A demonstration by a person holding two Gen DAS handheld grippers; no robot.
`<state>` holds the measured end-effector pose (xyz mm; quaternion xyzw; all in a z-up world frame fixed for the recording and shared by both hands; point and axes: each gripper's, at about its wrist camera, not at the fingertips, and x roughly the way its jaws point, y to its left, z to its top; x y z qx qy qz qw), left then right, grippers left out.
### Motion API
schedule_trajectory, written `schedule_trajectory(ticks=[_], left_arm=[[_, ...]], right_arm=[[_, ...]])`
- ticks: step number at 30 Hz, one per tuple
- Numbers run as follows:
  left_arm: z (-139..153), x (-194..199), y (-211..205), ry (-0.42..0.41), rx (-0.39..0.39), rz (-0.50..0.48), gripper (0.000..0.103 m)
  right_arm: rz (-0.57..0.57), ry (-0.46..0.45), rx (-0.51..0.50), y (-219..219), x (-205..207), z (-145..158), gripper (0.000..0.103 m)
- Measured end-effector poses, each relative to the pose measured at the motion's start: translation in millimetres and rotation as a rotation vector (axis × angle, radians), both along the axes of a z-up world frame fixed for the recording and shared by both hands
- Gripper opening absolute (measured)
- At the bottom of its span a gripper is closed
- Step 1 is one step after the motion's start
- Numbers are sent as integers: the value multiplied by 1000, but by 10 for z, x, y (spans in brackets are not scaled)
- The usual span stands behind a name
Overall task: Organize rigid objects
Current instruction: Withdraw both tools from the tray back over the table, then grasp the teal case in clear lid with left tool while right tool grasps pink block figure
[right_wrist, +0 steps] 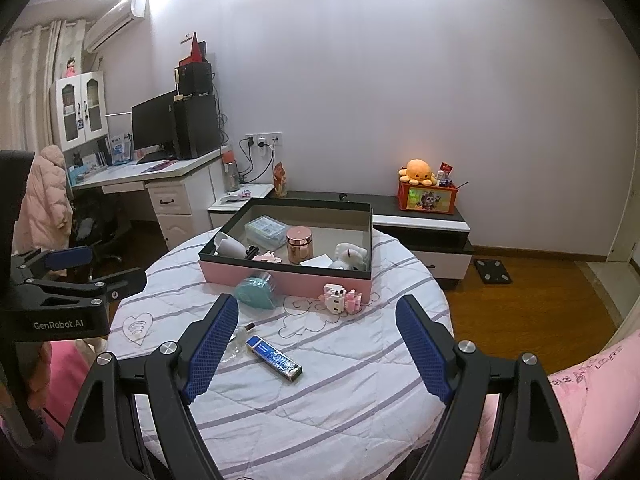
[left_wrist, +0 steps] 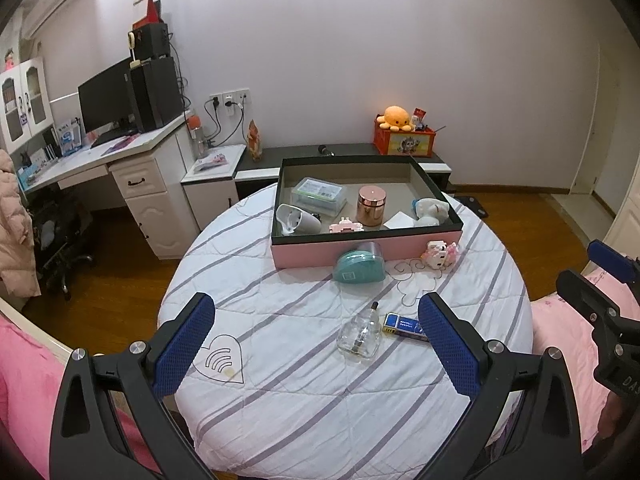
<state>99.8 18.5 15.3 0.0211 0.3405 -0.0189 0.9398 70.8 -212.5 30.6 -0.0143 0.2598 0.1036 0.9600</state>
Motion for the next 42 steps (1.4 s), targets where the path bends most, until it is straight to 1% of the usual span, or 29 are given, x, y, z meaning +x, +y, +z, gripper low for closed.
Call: schedule_trajectory(ticks=[8, 14, 20, 26, 34, 42], left_arm=[[-172, 203, -106, 62, 2, -24, 103], [-335, 512, -192, 124, -2, -36, 103], [-513, 876, -237, 194, -16, -35, 103], [-690, 1227, -318, 262, -17, -42, 103], [-941, 1610, -443, 350, -17, -70, 103], [-1200, 1904, -403, 423, -16, -35, 103]], right_arm=[[-15, 54, 3, -62, 197, -115, 83], [-26, 105, -2, -99, 443, -255, 83], [-37, 178, -5, -137, 807, -441, 83], [-34, 255, -1, -158, 1218, -662, 83], [-26, 391, 22, -202, 1783, -1063, 83], [3, 456, 4, -88, 2085, -1330, 83]])
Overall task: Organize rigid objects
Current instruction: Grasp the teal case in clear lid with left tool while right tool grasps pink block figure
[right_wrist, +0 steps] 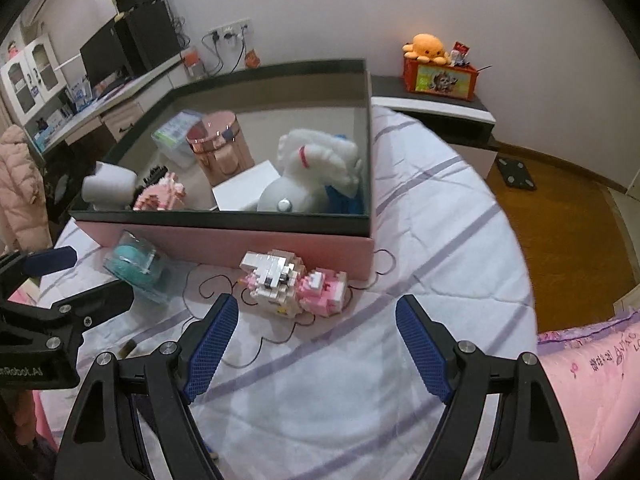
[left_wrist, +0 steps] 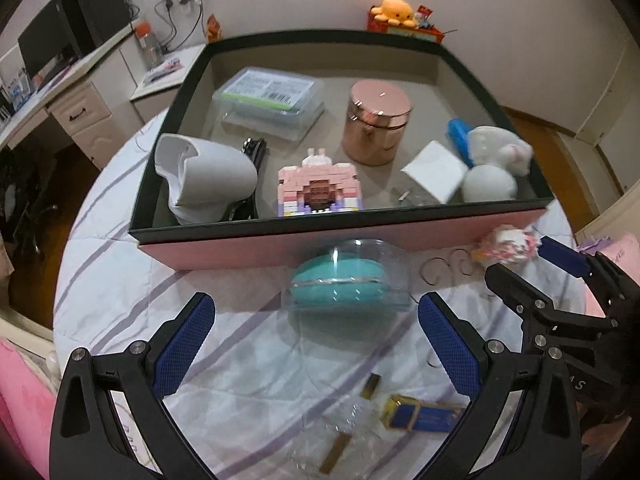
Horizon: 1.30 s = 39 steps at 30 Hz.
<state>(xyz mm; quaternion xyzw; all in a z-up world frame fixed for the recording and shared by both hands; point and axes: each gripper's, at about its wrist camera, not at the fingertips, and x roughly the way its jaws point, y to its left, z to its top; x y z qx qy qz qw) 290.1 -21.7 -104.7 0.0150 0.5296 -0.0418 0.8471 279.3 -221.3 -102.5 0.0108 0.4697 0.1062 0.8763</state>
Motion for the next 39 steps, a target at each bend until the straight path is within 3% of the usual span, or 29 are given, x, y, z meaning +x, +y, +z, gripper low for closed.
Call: schedule_trajectory(ticks=[8, 11, 13, 15, 17, 20, 22, 25, 39], left_arm=[[-154, 123, -19, 46, -1, -14, 103], [-186, 154, -34, 58, 2, -11, 103], [-209, 176, -26, 66, 3, -9, 103], [-228, 202, -33, 72, 5, -7, 103], [-237, 218, -54, 78, 7, -8, 103], [-292, 216, -103, 85, -5, -25, 100], [-329, 209, -146, 87, -20, -56, 74], [-327, 190, -240, 57, 12, -83, 74], [-133, 36, -267, 21, -9, -96, 74]], right_arm=[[4, -4, -4, 55, 174, -115, 79], [-13, -22, -59, 57, 146, -96, 58], [-21, -27, -45, -21, 113, -78, 41], [-43, -20, 3, -153, 91, -44, 33], [-45, -21, 34, -230, 56, -3, 33], [-61, -41, 2, -237, -3, 37, 33], [-48, -38, 22, -239, -31, 43, 33], [-47, -41, 27, -248, -45, 57, 33], [-46, -88, 41, -245, -173, 209, 33]])
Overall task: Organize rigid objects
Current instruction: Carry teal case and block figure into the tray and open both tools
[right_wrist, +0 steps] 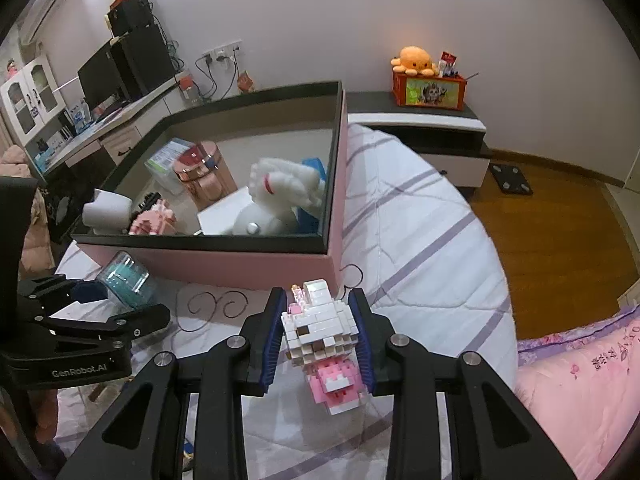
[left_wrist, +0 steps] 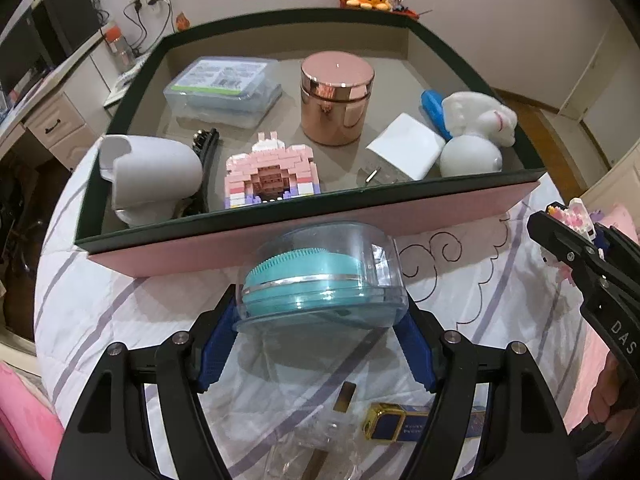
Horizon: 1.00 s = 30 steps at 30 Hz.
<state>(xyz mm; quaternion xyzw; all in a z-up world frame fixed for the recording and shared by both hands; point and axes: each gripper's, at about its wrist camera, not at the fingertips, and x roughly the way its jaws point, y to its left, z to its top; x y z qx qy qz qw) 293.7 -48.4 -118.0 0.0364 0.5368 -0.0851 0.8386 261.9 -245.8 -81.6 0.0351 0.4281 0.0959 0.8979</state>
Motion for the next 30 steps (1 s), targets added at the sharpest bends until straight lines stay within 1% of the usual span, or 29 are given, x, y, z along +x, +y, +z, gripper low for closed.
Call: schedule_trajectory(ticks=[4, 8, 12, 19, 30], left_arm=[[79, -122, 39, -33, -10, 0, 73], [128, -188, 101, -49, -22, 7, 73], [244, -333, 184, -78, -29, 13, 73], [527, -601, 328, -148, -42, 37, 73], [1008, -1072, 604, -292, -44, 90, 73]], right_arm=[[2, -20, -6, 33, -97, 87, 33], [1, -44, -11, 49, -206, 171, 33], [-4, -59, -5, 44, -304, 258, 33], [5, -125, -11, 109, -546, 505, 33], [37, -248, -28, 310, -1055, 901, 33]])
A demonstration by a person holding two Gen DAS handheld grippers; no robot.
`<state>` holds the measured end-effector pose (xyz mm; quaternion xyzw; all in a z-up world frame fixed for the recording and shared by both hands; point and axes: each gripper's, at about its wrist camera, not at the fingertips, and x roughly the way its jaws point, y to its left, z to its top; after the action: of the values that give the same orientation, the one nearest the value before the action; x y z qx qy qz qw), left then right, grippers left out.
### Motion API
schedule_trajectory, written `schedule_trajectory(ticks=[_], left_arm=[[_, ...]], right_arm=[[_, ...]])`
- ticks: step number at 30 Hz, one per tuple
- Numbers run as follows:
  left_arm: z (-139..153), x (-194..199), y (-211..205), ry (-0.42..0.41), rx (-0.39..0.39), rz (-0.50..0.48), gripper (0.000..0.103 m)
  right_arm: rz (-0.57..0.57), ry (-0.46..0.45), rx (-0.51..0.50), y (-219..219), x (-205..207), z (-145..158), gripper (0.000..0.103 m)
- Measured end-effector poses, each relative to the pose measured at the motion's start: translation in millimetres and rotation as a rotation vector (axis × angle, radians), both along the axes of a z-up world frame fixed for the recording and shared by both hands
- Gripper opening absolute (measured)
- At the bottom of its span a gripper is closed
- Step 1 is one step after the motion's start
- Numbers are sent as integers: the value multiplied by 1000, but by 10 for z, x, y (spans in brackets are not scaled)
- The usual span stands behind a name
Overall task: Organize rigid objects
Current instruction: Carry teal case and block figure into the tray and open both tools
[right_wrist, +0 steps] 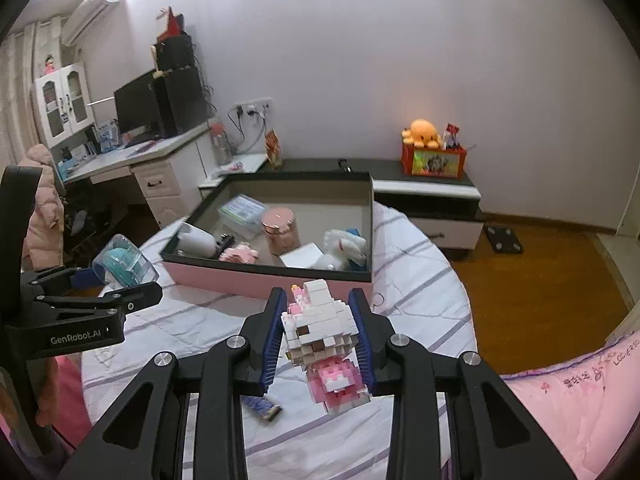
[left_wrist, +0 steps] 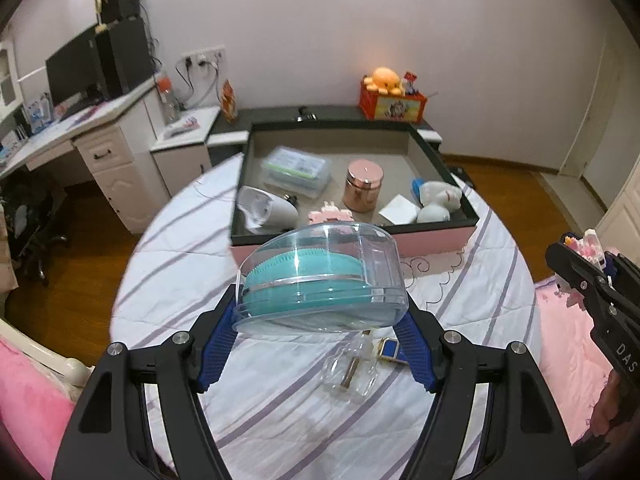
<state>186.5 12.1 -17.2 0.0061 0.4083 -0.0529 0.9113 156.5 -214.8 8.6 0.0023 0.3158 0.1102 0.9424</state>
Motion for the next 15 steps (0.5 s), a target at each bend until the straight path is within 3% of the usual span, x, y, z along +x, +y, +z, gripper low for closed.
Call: schedule_trajectory(ticks=[15], left_arm=[[309, -557, 185, -114, 4, 27, 74]], right_arm=[[27, -103, -8, 218, -559, 268, 33]])
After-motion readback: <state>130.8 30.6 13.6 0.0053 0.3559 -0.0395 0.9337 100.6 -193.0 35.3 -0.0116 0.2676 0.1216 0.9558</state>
